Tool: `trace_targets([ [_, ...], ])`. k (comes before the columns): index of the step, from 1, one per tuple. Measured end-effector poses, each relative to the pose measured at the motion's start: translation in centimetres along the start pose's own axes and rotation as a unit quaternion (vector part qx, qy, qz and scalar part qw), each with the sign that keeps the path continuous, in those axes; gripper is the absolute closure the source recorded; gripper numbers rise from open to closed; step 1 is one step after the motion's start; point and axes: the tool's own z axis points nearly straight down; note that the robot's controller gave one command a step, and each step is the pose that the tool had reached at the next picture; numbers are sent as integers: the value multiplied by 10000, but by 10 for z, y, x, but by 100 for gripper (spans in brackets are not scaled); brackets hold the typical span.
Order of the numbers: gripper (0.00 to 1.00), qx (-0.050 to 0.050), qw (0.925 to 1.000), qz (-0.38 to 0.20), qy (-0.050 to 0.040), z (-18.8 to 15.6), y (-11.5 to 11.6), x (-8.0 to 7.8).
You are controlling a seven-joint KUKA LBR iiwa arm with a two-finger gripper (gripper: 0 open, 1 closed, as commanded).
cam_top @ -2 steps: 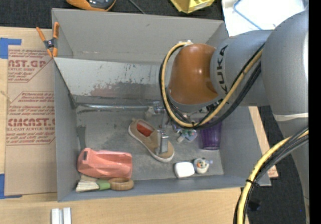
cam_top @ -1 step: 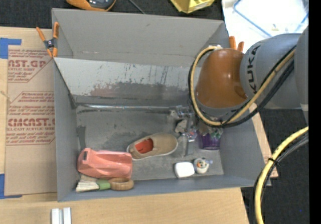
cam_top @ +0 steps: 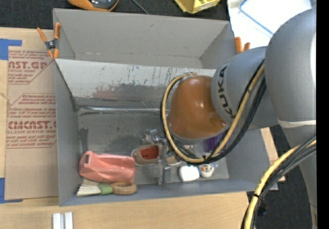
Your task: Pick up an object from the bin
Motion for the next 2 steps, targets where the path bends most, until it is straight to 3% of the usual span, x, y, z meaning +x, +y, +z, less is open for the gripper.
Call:
trace_targets([
  [1,100,60,9998,188,-13,7,-63,-9],
  [2,100,59,9998,187,-14,7,-63,-9],
])
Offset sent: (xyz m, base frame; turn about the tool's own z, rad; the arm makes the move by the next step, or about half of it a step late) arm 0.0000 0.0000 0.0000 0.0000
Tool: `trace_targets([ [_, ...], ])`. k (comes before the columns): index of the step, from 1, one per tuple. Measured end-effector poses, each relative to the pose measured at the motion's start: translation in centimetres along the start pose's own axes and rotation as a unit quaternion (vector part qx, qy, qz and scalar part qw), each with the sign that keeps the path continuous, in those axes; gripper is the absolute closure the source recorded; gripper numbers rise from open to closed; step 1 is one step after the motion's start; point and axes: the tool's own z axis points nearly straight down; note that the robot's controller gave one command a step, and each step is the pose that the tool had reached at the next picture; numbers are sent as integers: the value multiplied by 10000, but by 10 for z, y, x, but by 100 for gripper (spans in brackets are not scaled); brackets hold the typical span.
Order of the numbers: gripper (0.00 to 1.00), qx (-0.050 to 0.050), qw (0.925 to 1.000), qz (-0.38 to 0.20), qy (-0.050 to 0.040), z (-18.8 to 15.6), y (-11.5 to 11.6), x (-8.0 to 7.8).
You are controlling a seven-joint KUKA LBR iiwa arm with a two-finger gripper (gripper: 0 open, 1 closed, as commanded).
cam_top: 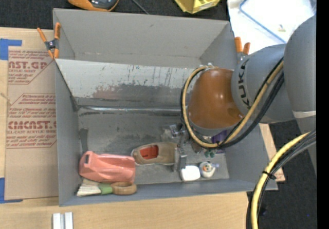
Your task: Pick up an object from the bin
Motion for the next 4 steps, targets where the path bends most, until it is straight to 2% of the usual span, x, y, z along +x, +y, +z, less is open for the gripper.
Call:
trace_targets([
  [4,100,-1,10000,1,-1,0,0,0],
])
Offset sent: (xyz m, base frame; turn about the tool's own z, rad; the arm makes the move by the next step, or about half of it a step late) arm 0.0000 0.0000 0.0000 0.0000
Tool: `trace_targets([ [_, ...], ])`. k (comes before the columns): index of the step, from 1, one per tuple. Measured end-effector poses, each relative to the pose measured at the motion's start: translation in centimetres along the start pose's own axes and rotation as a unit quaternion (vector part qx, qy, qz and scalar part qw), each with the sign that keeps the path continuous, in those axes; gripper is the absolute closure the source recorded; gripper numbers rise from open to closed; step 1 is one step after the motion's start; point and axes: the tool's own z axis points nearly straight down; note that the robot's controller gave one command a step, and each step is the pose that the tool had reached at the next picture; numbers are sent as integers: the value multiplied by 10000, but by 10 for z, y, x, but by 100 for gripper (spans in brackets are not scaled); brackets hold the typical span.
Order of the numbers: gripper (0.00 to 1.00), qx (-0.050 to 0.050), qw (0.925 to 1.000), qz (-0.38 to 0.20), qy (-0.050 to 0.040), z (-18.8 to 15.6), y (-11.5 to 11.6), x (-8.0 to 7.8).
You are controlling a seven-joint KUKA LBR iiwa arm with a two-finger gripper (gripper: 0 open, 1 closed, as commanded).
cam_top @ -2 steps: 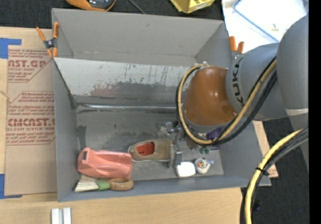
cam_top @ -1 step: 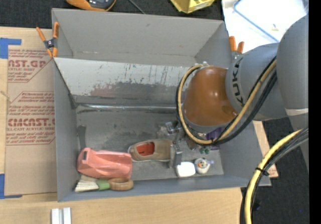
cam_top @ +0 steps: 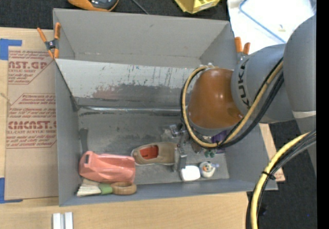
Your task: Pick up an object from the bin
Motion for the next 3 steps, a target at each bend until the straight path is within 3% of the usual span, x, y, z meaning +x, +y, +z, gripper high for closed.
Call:
trace_targets([
  [1,100,0,10000,0,0,0,0,0],
  [2,100,-1,9865,-1637,-18,1,-35,-38],
  [3,100,-2,9865,-1638,-18,1,-35,-38],
])
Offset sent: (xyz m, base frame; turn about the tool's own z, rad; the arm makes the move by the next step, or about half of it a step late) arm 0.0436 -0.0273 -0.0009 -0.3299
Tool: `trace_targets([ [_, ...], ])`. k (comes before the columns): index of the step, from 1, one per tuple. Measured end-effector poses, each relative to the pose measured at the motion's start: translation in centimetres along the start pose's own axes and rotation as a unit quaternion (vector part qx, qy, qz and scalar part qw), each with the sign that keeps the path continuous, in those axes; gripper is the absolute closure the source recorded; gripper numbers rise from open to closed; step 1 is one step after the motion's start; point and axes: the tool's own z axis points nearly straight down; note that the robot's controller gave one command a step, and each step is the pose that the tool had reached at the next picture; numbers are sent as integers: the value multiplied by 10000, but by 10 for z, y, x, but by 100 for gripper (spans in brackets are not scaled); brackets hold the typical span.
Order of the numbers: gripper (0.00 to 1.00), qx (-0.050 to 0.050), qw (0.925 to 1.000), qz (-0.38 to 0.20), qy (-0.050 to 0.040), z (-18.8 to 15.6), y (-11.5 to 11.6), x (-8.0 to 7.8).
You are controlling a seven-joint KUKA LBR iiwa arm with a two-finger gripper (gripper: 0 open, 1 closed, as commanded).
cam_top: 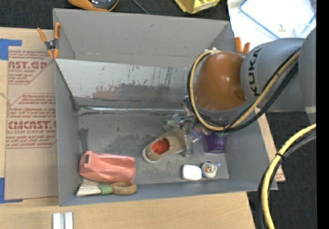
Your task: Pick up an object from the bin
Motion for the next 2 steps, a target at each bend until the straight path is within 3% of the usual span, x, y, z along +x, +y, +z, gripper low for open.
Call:
trace_targets([
  [2,100,9,9998,-220,-12,-1,7,4],
])
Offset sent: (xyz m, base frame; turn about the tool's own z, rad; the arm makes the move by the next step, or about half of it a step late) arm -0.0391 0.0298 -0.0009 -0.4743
